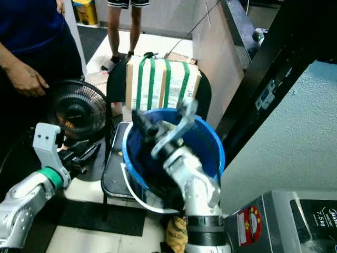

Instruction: Clothes washing

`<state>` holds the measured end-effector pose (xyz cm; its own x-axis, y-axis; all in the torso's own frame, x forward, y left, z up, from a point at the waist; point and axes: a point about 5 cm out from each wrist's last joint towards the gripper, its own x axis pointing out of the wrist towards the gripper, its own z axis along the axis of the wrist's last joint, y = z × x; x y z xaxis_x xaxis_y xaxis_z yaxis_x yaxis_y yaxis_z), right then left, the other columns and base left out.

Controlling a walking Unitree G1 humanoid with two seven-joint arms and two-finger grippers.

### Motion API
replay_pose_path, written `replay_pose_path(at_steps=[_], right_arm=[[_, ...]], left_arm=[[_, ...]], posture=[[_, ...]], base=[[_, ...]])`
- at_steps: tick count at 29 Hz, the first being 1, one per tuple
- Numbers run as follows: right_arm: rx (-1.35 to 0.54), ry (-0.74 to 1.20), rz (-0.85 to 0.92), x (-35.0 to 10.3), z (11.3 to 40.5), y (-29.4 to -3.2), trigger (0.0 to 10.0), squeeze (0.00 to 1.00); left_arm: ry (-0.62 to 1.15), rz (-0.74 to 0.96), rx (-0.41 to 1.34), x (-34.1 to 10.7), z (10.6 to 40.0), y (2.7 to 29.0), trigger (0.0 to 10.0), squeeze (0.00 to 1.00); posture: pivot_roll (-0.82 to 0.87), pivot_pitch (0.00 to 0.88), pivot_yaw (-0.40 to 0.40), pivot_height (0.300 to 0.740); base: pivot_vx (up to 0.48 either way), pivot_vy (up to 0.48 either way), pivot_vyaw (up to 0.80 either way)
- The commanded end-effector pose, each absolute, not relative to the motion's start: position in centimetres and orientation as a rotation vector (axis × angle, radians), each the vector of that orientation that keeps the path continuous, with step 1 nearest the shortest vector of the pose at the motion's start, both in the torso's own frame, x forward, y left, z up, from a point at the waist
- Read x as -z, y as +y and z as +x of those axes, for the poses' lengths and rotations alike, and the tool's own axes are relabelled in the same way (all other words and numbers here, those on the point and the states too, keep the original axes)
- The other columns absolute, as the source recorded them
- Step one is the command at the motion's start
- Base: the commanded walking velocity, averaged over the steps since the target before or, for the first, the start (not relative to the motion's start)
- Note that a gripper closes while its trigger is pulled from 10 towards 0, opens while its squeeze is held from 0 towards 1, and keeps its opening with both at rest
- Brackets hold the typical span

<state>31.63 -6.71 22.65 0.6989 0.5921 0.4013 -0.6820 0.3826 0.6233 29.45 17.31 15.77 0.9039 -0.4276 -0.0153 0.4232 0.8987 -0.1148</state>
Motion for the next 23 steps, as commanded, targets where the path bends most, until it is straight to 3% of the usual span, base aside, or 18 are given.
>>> replay_pose_path(at_steps=[1,10,17,23], right_arm=[[-0.875,-0.207,0.962,-25.4,31.7,-6.1,0.0,0.0],[-0.925,-0.438,1.075,-32.5,32.2,-8.7,0.0,0.0],[-0.913,-0.842,1.151,-42.4,31.7,-14.6,0.0,0.0],[-0.875,-0.956,1.165,-44.9,31.1,-16.8,0.0,0.0]], left_arm=[[0.012,-0.112,0.456,-16.1,29.1,17.4,10.0,0.0],[-0.036,-0.117,0.48,-17.2,29.1,17.3,10.0,0.0],[-0.069,-0.12,0.489,-17.9,29.4,17.2,10.0,0.0],[-0.081,-0.125,0.489,-18.1,29.5,17.1,10.0,0.0]], posture=[[0.1,0.056,0.002,0.74],[0.1,0.038,0.003,0.74],[0.1,0.024,0.002,0.74],[0.1,0.023,0.001,0.74]], base=[[0.0,0.0,0.0],[0.0,0.0,0.0],[0.0,0.0,0.0],[0.0,0.0,0.0]])
